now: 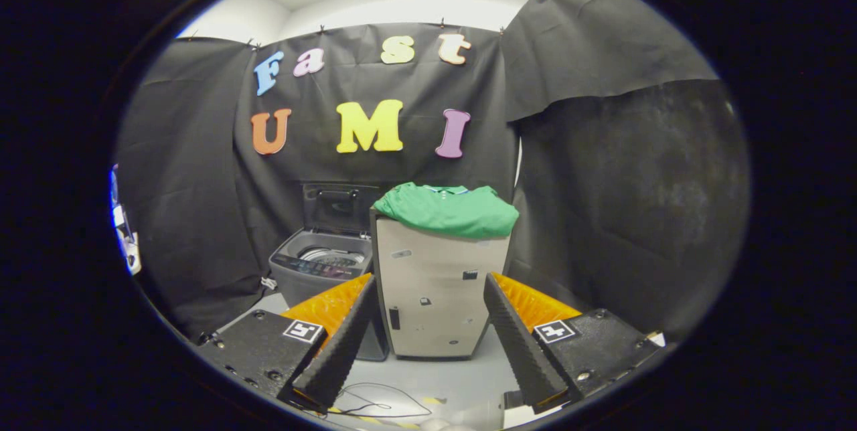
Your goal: Put the clothes into the washing machine and then close the washing machine lid.
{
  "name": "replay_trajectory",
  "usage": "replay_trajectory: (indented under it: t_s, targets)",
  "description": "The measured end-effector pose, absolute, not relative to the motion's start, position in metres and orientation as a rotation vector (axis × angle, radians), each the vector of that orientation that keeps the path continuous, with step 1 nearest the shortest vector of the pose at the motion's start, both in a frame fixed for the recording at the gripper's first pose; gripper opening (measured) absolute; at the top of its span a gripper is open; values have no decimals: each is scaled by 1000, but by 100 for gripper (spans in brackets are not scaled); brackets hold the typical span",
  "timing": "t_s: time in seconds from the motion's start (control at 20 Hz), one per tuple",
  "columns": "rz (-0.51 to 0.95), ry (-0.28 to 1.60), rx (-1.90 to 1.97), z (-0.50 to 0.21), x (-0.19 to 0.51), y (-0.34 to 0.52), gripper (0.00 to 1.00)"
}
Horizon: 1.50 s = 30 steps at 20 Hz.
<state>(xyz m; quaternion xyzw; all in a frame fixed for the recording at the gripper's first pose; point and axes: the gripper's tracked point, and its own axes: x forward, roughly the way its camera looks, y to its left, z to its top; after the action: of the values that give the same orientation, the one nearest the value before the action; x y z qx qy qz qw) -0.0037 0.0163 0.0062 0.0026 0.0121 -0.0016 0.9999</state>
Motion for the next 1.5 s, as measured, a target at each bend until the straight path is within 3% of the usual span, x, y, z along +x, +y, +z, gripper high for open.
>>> replay_trajectory:
  t_s: [0.35,0.7,1.1,1.5]
  targets:
    - [-34,11,18,32,-3,15,99]
    - [-65,-31,14,104,30,6,100]
    - [-67,-49,52,196,129,-12,100]
    - [-24,31,62,243,276,-20,99]
